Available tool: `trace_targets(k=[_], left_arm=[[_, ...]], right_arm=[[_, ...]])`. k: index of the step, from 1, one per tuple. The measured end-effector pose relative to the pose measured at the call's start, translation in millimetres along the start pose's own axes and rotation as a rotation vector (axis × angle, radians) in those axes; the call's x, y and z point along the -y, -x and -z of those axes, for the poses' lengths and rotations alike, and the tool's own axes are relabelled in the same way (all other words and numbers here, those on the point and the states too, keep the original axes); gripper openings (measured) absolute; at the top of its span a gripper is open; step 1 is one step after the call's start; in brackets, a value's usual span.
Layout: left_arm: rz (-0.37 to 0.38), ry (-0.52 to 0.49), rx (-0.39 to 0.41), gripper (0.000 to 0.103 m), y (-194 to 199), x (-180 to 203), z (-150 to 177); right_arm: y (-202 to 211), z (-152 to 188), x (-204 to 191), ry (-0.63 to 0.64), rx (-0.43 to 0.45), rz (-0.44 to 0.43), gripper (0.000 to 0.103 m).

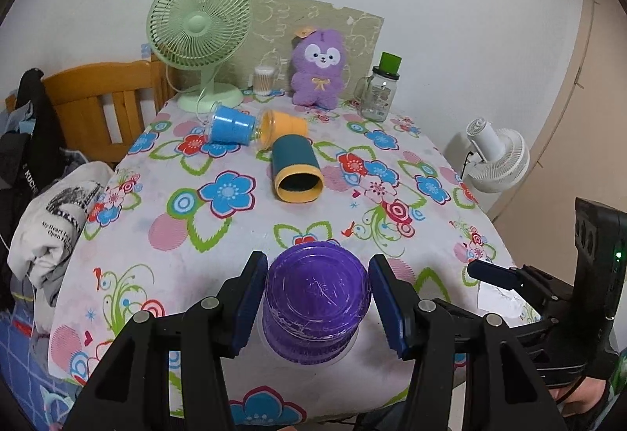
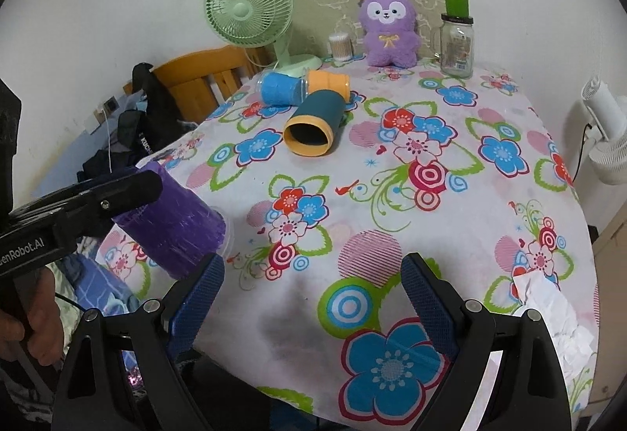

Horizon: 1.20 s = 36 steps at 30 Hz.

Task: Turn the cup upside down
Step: 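Rotate the purple cup with the left gripper so its base faces up, then hold the purple cup base-up and lower it toward the tablecloth with the left gripper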

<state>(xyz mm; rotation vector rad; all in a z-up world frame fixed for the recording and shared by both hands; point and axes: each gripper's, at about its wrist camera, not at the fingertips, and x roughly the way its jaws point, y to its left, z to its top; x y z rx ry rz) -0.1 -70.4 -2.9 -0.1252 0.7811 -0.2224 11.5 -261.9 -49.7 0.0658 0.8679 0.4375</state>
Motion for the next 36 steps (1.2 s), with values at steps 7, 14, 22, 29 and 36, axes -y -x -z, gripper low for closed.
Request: trace_targets(k=[7,14,22,29,36], left_arm=[[-0.011,0.019,0.014,0.056,4,-4,2],[-0.024,0.028,0.043,0.056,12,-7,0],[-0.031,0.035,0.051,0.056,14,-8,-1],[-0.034,0.036,0.055,0.056,15,-9,-1],[-0.05,0.039,0.044,0.056,9,-13,-1]], right_arm=[[5,-4,-10,0.026,0.027,0.004,0.093],[5,-5,-13,0.031,0.029,-0.002,0.093],[4,-6,-15,0.039,0.034,-0.006,0.093],[3,-6,-17,0.042,0.029,-0.01,0.093],[-2,-4,-16,0.041,0.015,-0.014,0.093]])
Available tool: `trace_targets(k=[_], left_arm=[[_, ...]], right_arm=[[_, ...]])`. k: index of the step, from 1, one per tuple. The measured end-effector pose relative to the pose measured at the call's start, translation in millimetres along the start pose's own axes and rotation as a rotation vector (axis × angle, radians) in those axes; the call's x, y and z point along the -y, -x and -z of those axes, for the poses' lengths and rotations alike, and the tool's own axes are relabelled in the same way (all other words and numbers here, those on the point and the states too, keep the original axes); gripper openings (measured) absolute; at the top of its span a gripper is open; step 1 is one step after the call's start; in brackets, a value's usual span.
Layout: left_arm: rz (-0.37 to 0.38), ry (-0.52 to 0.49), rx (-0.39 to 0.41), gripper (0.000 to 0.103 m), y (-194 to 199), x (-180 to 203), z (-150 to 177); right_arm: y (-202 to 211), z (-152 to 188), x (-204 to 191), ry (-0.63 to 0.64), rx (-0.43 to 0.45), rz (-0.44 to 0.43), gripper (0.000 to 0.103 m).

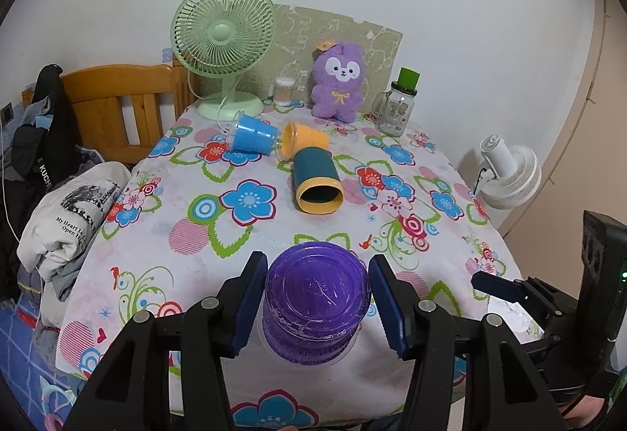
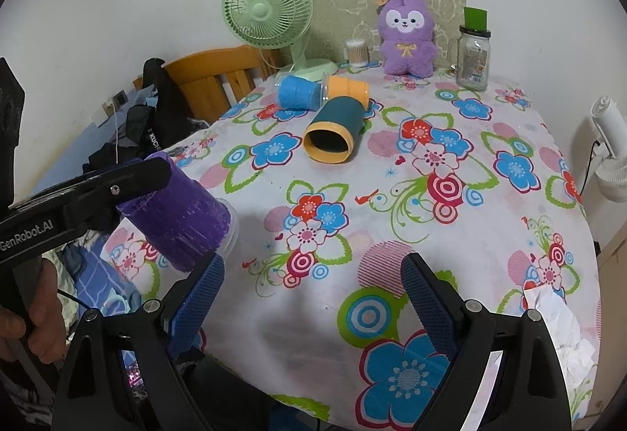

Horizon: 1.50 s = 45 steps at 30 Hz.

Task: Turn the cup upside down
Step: 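Hold the purple cup base-up and lower it toward the tablecloth with the left gripper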

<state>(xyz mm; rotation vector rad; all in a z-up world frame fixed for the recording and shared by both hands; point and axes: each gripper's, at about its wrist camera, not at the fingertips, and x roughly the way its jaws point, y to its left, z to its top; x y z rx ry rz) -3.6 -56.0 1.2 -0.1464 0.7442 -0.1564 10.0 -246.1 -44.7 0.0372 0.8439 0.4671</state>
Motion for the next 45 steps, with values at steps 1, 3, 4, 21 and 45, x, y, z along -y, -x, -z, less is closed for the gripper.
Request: trace_targets(k=[1,3,4,21,45], left_arm=[[0.0,0.004,-0.003,0.056,-1,-1,1],[-0.002,0.005,-0.007,0.056,-2,-1,1],[-0.002,0.005,-0.008,0.056,-3,-1,1],[-0.016,0.026,-0.03,0.056,-11,-11,3],[-0.01,0.044,-0.057,0.056,-27,-18,3]], right_arm=[[0,0,0,-0.001,-0.001,0.001,0.093],[-1,0,1,-0.001,-0.005,0.001,0.093],[-1,0,1,-0.001,-0.005,0.002,0.093],[-14,-2,-7,0.018,-0.032,-0.004,0.093],[-24,-5,-13,0.031,-0.056,-0.001,0.093]])
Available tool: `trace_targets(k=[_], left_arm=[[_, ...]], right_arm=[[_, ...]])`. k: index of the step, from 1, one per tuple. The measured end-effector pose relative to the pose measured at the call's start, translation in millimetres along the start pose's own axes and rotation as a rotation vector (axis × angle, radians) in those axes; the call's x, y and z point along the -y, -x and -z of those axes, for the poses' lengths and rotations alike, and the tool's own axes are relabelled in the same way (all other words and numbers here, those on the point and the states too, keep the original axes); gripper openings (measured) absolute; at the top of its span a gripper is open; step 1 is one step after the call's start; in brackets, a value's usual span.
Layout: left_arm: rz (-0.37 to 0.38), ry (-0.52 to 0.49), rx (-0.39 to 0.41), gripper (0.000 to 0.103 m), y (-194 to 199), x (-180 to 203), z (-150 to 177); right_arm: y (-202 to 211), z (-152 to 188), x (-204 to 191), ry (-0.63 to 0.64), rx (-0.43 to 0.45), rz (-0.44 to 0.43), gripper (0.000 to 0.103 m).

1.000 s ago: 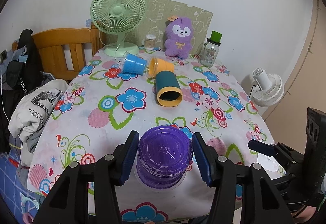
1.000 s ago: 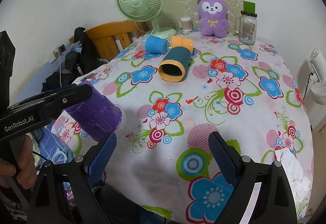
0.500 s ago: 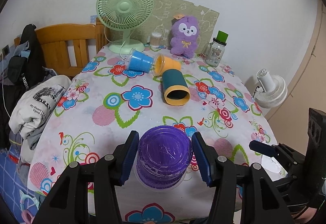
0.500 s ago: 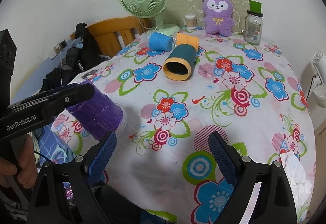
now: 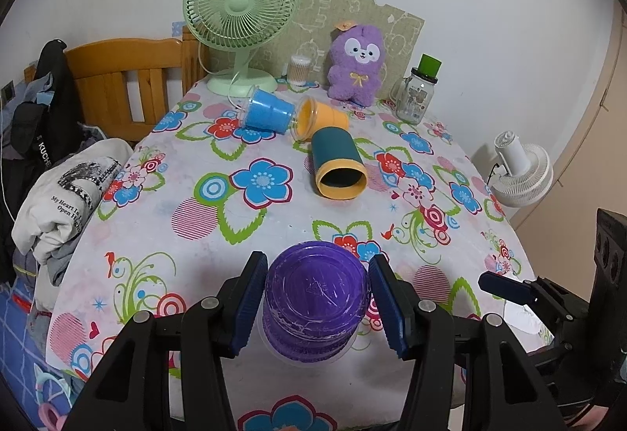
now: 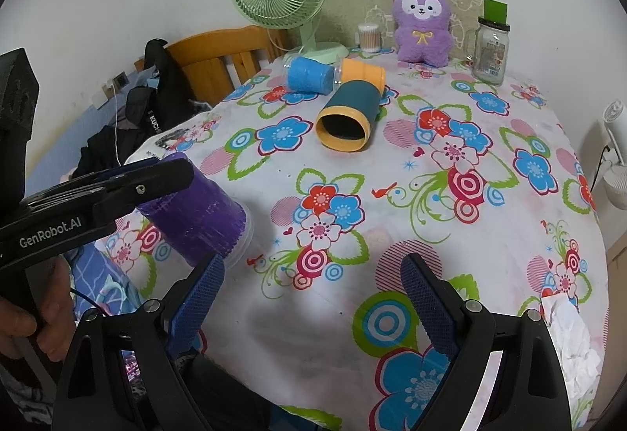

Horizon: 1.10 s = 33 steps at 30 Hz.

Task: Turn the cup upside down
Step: 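Hold the purple cup base-up and lower it toward the tablecloth with the left gripper, then set the purple cup rim-down on the table and open the left gripper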

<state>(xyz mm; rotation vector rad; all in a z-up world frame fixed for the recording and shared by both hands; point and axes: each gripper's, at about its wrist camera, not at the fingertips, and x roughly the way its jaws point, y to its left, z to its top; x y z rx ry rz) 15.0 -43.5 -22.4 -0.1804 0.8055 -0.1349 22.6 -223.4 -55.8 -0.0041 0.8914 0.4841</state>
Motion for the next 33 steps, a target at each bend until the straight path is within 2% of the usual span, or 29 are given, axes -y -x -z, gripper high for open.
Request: trace_targets(k=[25,26,29,33], left_arm=[[0.028,-0.007,-0.017,0.056,-14,14,0],[0.028,-0.006,-0.02,0.058,-14,13,1],[0.027,0.012,-0.027,0.086,-15,11,2],[0.023,0.017,-0.017,0.096,-11,12,1]], right_arm=[[4,4,13,-0.016,-0.006,0.025,0.093],[4,4,14,-0.018,-0.006,0.025,0.093],[4,5,15,-0.022,-0.007,0.026,0.093],[3,5,13,-0.018,-0.011,0.023,0.093]])
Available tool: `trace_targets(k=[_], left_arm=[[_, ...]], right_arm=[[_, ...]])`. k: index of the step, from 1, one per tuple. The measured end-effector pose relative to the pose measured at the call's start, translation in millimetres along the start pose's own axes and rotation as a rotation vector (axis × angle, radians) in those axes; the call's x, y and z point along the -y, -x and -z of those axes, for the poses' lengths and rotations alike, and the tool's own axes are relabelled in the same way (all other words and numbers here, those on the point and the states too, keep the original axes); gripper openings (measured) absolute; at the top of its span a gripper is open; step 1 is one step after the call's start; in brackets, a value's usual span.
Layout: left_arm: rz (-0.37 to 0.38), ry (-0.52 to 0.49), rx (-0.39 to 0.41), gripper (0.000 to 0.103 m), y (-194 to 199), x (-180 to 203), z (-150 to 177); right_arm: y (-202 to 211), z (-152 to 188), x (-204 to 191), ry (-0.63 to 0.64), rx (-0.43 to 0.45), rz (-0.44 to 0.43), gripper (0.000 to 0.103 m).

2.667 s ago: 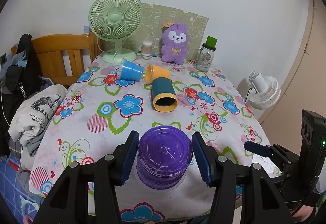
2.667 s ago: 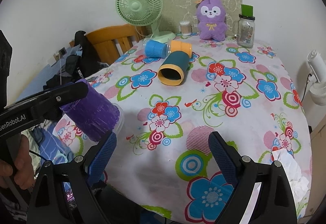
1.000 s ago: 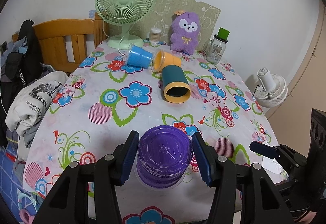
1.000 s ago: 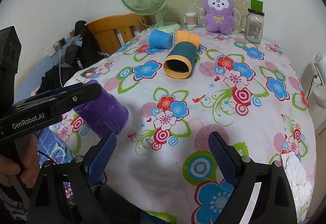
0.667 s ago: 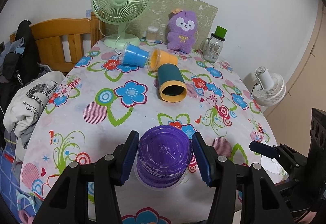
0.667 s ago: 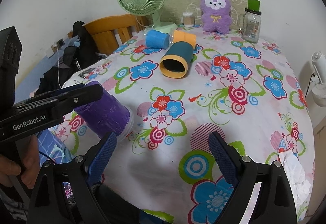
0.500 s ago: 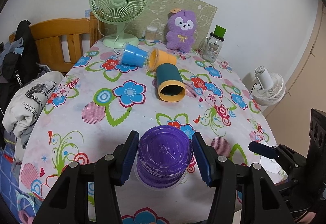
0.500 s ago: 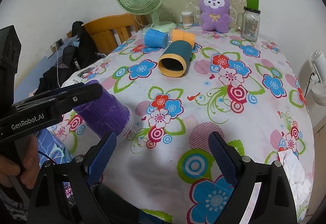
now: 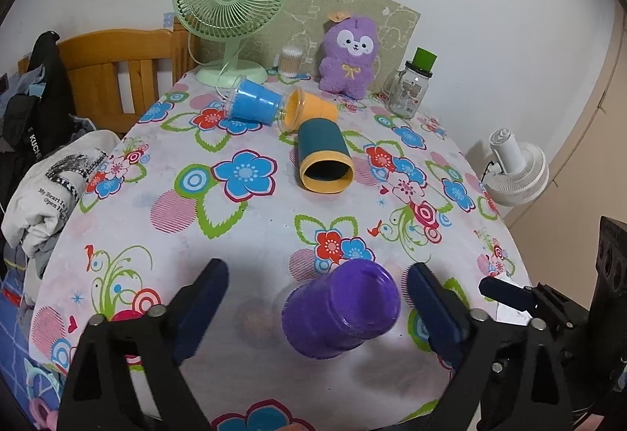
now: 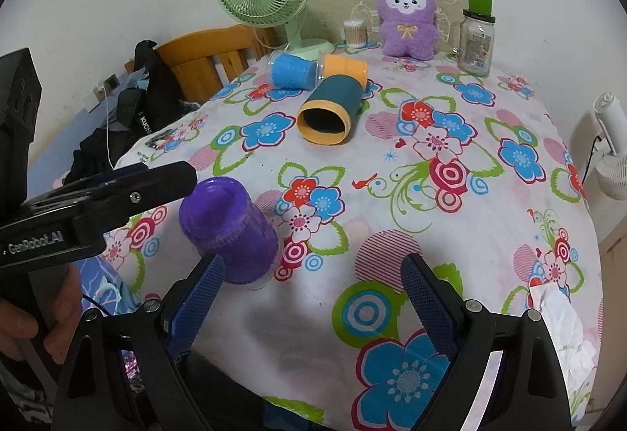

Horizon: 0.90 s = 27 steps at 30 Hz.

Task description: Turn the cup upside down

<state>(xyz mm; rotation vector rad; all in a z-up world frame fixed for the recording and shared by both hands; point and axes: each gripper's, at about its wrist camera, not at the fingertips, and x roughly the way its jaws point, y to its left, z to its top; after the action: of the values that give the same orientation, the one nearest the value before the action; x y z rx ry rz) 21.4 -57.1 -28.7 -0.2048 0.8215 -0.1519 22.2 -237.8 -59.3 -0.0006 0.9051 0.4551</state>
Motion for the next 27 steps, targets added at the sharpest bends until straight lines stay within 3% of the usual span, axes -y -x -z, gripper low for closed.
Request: trace_targets(k=[19,21,27], left_arm=[[-0.015,-0.018,0.018,0.098,12,3,1],[-0.017,-0.023,0.026,0.1,16,4,1],[-0.024,-0.029,0.052,0.102,25,4,-1]], right_arm=[[14,-4,-3,-0.017,0.033,-0.008,0.093],[17,-5,-3,-0.023,0.04,-0.015,0.101],[28,-10,-8,-0.005,0.079,0.018,0.102]])
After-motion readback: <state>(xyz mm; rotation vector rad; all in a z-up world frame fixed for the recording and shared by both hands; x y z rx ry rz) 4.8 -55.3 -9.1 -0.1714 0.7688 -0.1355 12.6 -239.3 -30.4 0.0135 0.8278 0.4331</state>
